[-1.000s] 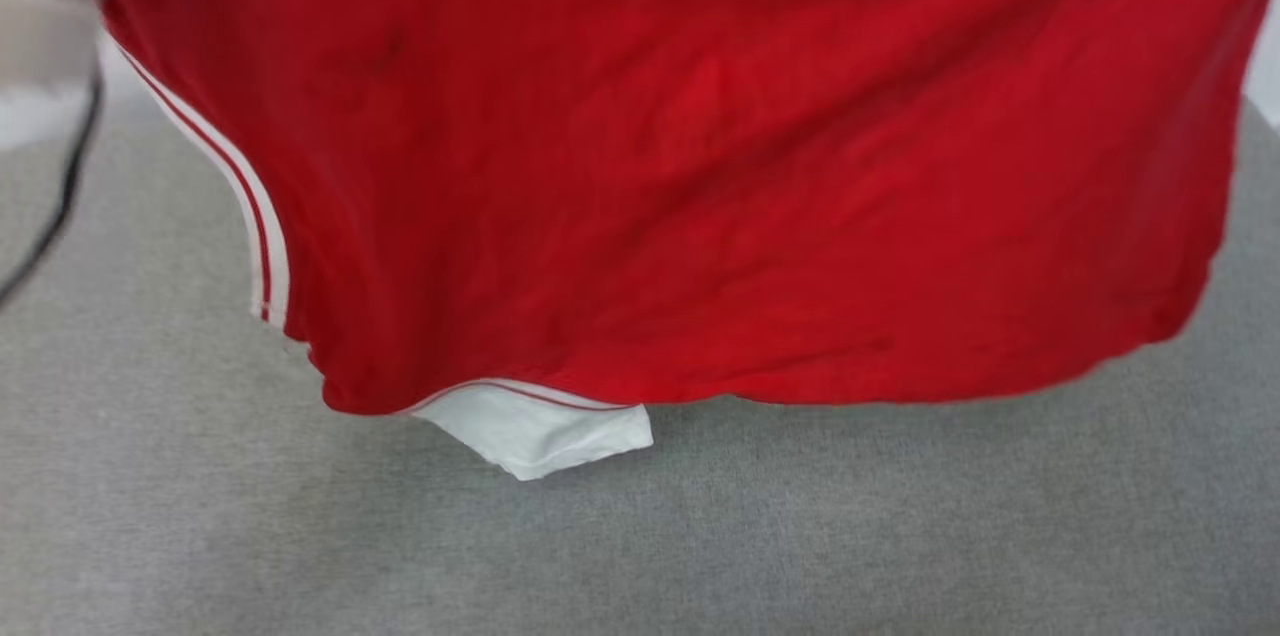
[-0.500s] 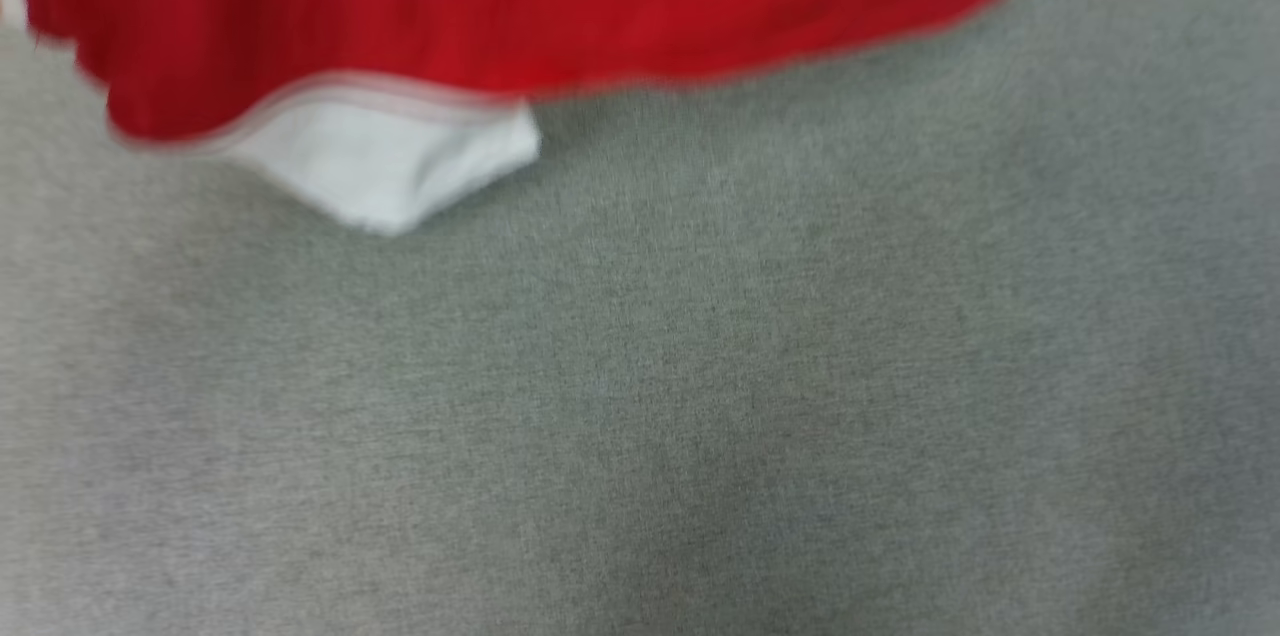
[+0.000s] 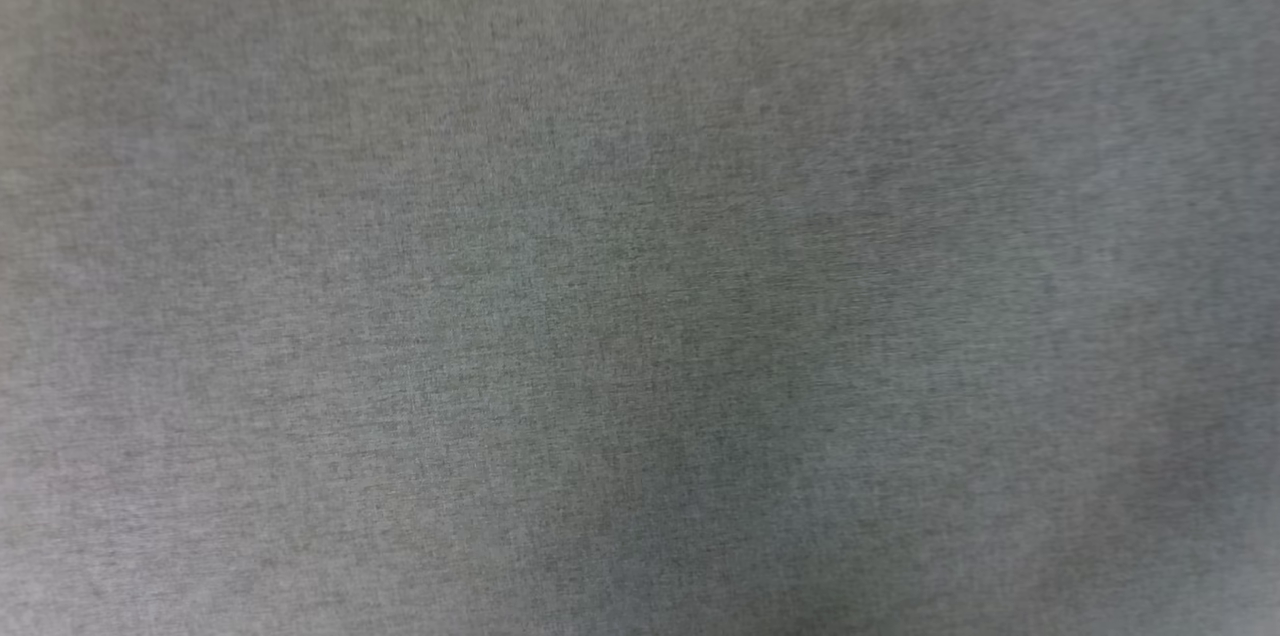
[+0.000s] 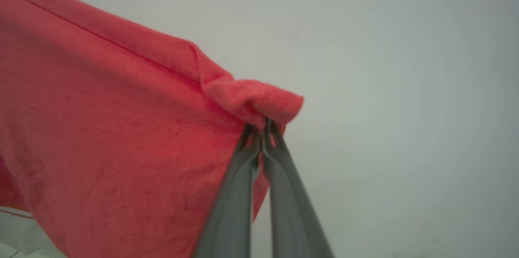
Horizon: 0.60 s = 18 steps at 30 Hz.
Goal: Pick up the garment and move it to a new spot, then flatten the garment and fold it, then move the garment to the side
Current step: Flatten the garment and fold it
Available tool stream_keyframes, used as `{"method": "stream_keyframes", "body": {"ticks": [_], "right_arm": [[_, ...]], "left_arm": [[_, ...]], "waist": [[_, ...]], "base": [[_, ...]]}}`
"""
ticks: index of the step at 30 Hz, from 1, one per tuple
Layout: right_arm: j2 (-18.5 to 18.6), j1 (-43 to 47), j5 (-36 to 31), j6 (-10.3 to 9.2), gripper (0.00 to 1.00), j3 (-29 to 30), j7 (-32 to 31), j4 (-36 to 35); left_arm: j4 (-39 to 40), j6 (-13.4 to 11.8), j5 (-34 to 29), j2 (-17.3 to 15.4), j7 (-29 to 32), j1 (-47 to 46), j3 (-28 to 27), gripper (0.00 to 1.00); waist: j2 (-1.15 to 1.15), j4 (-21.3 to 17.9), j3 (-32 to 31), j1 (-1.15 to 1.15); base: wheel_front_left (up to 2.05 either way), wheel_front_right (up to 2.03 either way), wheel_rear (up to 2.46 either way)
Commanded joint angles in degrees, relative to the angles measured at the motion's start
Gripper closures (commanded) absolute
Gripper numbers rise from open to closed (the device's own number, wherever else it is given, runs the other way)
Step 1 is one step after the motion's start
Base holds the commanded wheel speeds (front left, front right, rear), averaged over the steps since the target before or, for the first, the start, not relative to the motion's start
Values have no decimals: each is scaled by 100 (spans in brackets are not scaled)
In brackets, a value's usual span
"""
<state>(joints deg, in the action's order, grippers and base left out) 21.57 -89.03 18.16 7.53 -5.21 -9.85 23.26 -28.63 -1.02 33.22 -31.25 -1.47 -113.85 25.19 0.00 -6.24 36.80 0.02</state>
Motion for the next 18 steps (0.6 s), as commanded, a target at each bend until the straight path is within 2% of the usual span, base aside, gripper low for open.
{"method": "stream_keyframes", "body": {"ticks": [1,7,12,16,18], "right_arm": [[-38,-106,-101,-8,100,-11,135,217],[-108,220,-422,-8,100,-242,740,918],[-85,812,-464,-8,100,-424,1018,1326],[-84,1433,-362,-7,100,-578,1162,1537],[-44,1789,-341,-7,100,-868,1151,1580]], "left_arm": [[-201,1,76,68,-139,39,-49,100],[-757,201,272,307,-721,695,-28,100],[-990,354,374,540,-1076,1836,191,100],[-1014,339,387,662,-1237,2916,355,100],[-940,376,476,735,-1279,3498,413,100]], "waist": [[0,94,206,-2],[0,329,364,-2],[0,546,162,-2],[0,639,-111,-2],[0,671,-290,-2]], "base": [[0,0,0],[0,0,0],[0,0,0],[0,0,0],[0,0,0]]}}
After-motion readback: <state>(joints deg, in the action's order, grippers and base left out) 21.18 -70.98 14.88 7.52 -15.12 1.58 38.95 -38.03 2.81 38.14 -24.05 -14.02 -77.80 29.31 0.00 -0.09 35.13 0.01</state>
